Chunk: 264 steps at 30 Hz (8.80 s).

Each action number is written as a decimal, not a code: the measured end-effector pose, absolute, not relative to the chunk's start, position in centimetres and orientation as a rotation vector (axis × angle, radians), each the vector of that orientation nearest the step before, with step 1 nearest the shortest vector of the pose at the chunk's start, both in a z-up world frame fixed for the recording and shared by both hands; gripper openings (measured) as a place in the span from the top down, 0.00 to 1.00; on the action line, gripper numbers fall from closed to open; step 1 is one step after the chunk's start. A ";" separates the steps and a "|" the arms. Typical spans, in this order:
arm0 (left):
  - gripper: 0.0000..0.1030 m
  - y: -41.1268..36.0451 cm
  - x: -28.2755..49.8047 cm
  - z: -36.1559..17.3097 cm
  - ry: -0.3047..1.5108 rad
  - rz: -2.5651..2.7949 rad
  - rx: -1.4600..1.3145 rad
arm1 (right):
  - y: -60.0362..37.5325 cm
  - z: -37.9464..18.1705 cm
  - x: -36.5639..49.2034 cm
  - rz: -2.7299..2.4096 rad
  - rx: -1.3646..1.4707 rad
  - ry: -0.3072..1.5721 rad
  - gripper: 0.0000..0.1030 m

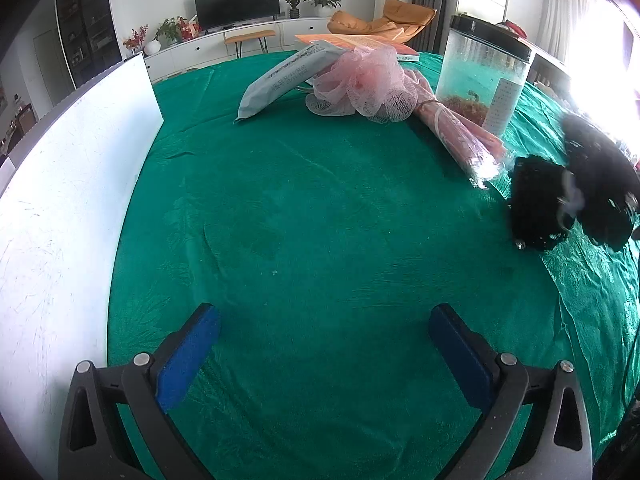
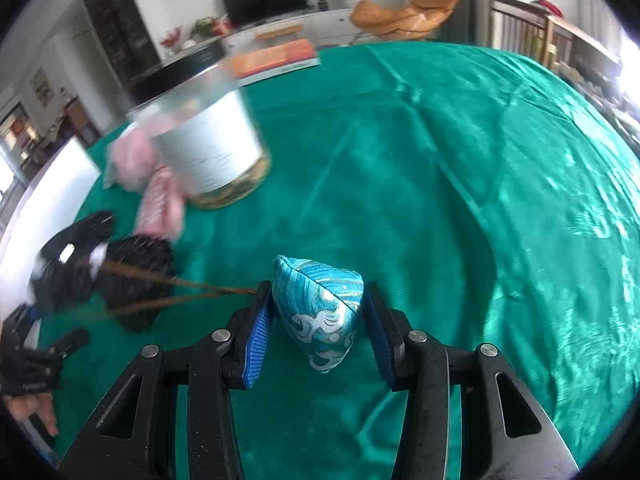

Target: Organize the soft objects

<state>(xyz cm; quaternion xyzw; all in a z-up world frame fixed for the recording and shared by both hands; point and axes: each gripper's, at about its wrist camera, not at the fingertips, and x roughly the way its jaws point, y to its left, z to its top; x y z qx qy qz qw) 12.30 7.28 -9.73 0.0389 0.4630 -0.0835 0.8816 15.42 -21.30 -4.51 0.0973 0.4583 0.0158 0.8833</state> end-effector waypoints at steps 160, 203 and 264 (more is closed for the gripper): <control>0.00 5.8 28.3 -1.9 1.053 -0.416 0.052 | -25.9 -4.8 9.5 -0.275 0.156 0.909 0.13; 0.36 8.0 28.9 -6.7 1.211 -0.389 0.060 | -29.0 -0.8 13.7 -0.072 0.364 0.848 0.13; 0.03 7.4 9.0 -6.8 1.005 -0.215 -0.032 | -12.6 -5.7 6.3 0.003 0.076 0.918 0.22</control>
